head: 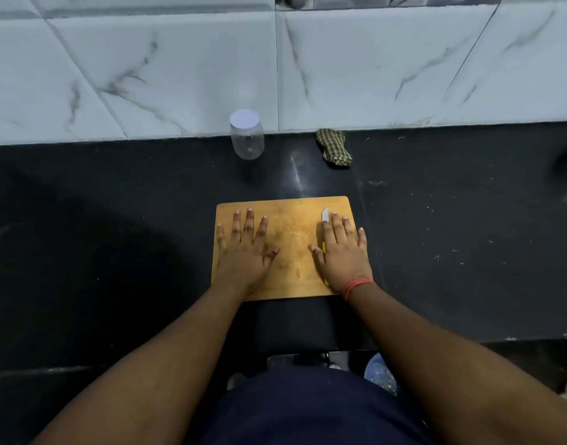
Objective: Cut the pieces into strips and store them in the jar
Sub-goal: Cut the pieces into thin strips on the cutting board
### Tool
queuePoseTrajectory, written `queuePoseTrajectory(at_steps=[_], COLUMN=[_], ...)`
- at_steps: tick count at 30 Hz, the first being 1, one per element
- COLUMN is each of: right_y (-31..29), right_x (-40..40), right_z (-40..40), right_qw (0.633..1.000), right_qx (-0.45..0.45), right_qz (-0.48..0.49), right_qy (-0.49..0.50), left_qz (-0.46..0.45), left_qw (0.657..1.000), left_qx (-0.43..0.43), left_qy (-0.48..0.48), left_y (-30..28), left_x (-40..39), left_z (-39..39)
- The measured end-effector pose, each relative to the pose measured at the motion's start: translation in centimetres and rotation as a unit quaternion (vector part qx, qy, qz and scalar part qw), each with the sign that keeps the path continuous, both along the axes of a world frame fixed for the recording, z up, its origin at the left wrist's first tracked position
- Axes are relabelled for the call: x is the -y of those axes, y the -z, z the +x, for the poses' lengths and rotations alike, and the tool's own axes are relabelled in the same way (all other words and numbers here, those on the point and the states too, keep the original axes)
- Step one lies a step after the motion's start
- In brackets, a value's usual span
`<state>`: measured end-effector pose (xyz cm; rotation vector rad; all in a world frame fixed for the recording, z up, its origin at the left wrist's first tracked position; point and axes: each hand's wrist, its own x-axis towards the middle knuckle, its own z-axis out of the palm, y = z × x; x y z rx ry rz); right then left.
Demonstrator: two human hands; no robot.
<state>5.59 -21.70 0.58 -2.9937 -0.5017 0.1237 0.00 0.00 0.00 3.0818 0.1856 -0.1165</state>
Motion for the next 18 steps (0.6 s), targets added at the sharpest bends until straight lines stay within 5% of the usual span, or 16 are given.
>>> queuePoseTrajectory(at_steps=[7,18], right_y=[0.1,0.8], right_x=[0.5,-0.7], right_z=[-1.9,-2.6], right_qw=[0.994,0.994], right_qx=[0.098,0.027], right_qz=[-0.019,0.047], right_qy=[0.051,0.096], left_qz=[-0.079,-0.106], left_qw=[0.993,0.989], left_qx=[0.018,0.005], left_qy=[-0.081,-0.101], left_y=[0.4,0.2], left_x=[0.3,-1.2], left_z=[-1.8,-4.3])
